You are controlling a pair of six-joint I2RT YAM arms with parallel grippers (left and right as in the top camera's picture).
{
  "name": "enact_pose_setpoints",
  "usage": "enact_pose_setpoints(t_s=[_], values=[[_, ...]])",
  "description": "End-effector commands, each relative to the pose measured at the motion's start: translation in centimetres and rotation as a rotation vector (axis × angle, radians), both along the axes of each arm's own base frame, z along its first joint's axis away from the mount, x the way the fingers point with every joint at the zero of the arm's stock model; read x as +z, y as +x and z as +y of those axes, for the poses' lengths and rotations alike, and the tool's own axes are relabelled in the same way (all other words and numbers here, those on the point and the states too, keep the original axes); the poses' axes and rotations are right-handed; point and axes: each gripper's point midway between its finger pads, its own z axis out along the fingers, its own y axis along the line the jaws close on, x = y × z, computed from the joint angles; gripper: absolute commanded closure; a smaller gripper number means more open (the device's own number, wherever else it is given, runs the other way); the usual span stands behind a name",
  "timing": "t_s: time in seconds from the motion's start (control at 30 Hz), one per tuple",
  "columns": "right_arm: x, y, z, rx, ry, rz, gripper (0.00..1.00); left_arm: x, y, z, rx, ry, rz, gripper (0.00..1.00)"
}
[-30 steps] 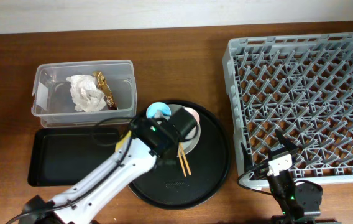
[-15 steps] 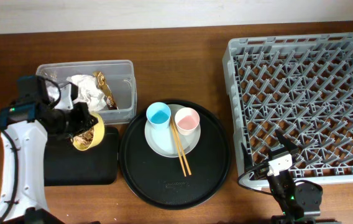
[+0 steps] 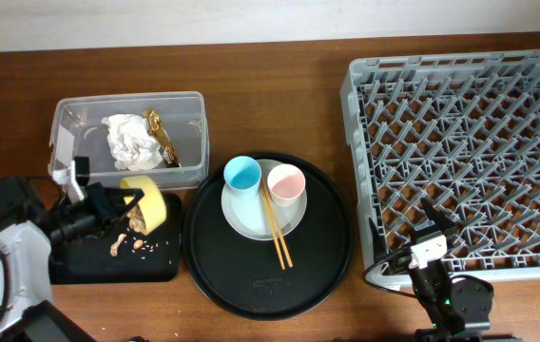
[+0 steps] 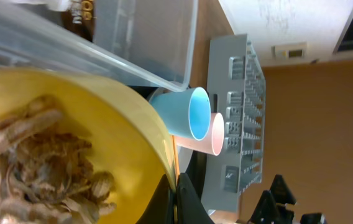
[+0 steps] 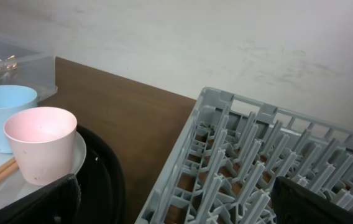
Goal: Sort waste into correct bins and load items into the dishwasher rack
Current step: 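Tip the yellow bowl over the black tray to dump the scraps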
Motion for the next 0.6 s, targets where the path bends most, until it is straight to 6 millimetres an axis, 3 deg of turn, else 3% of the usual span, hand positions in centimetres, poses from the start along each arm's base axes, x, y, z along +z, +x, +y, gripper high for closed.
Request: enact_pose_setpoints(t_s=[0.0,0.1,0.47,0.57], values=[[-0.2,0.0,-0.1,-0.007,0.008,0.005,0.01,0.9,-1.0,1.7,0.049,-0.035,-0.043,1.00],[-0.2,0.0,-0.2,-0.007,0.008,0.005,0.01,2.8,-2.0,3.8,0.116,-0.099,-0.149,1.00],[-0.2,0.0,-0.2,-0.007,0.008,0.005,0.01,4.7,-3.3,2.8,0.128,-0.227,-0.171,1.00],[-0.2,0.0,-0.2,-0.007,0.008,0.005,0.01,4.8,-3.5,3.6,0.160,-0.229,-0.178,1.00]])
